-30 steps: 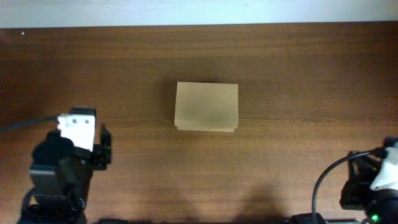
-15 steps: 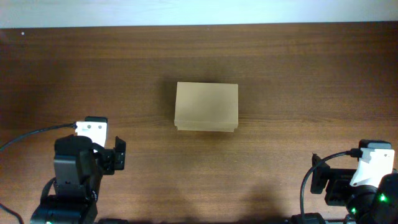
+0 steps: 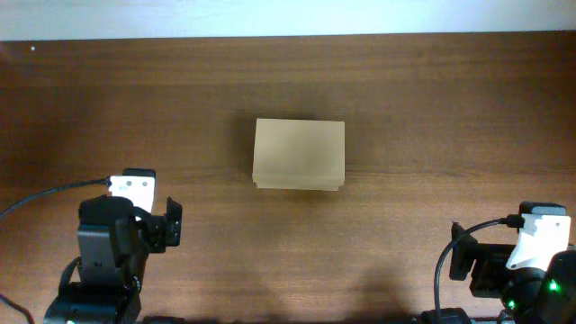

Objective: Pack container

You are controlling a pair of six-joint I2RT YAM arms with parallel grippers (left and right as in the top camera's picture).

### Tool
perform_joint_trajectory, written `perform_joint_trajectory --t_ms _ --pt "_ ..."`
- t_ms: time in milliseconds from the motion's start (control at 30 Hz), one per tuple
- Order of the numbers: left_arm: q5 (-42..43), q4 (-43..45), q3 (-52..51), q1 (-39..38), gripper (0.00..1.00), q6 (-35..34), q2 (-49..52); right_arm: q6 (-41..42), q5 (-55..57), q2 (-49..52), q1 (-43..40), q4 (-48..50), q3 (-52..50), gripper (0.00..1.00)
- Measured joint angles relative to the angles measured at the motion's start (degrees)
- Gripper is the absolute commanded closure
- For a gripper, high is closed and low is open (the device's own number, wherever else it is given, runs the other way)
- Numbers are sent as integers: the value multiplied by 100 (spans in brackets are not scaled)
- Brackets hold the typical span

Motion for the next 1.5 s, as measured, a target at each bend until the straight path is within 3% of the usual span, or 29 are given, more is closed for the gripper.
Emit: perform_joint_trajectory --t_ms 200,500,733,967,1500 --pt "0 2 -2 0 1 0 0 -46 387 -319 -186 1158 -721 1" --pt "-4 2 -22 0 1 0 0 -35 573 -1735 -586 4109 -4225 1" --pt "-4 0 -22 0 1 0 0 -37 601 -2566 -592 4940 -6085 1" --pt "-2 0 -22 0 1 0 0 -37 601 -3062 -592 5077 -6706 1" --pt "-4 0 -22 0 1 0 0 -35 601 -3366 -592 5128 -6710 1"
